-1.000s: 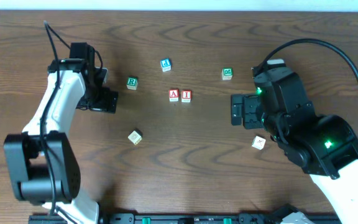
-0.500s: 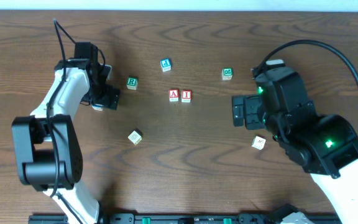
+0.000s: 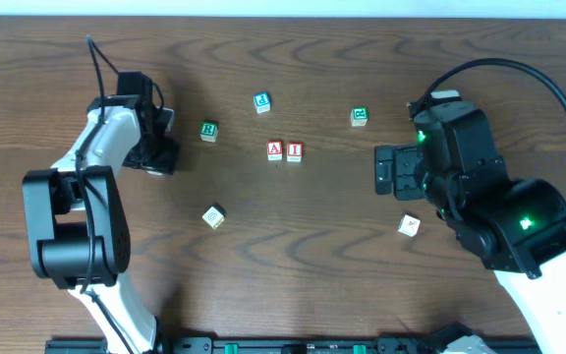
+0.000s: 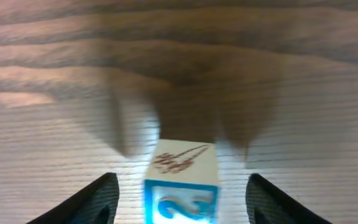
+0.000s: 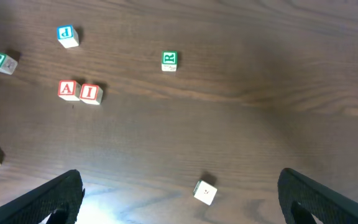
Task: Spell out Ai2
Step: 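Reach left gripper to blue 2 block and grasp it, then carry blue 2 block with left gripper toward the A I blocks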
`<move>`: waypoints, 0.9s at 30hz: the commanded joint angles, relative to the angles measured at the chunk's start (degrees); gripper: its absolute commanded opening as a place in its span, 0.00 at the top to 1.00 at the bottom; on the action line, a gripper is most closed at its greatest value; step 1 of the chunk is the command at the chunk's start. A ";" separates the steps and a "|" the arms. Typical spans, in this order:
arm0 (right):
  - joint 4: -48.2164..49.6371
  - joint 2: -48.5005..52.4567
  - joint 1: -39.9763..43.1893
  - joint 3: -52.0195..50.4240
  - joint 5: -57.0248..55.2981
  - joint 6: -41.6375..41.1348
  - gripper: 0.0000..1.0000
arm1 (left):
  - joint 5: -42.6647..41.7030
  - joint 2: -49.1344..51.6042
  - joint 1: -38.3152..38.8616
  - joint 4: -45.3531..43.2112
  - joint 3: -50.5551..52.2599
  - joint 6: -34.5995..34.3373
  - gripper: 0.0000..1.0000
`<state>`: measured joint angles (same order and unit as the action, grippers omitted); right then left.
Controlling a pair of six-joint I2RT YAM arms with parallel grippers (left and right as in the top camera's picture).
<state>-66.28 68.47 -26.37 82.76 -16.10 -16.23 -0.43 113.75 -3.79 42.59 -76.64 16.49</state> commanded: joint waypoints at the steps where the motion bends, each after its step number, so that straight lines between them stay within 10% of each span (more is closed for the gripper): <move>1: 0.66 -0.63 0.52 0.37 -0.37 0.42 0.01 | -0.59 0.17 -1.68 0.00 -0.98 0.20 0.38; 27: 4.15 -0.63 0.52 0.37 -0.37 0.44 0.01 | -4.76 0.26 -2.58 -1.51 -0.98 0.22 0.69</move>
<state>-62.37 68.45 -26.37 82.76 -16.10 -16.23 -4.58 113.75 -6.26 41.04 -76.64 16.56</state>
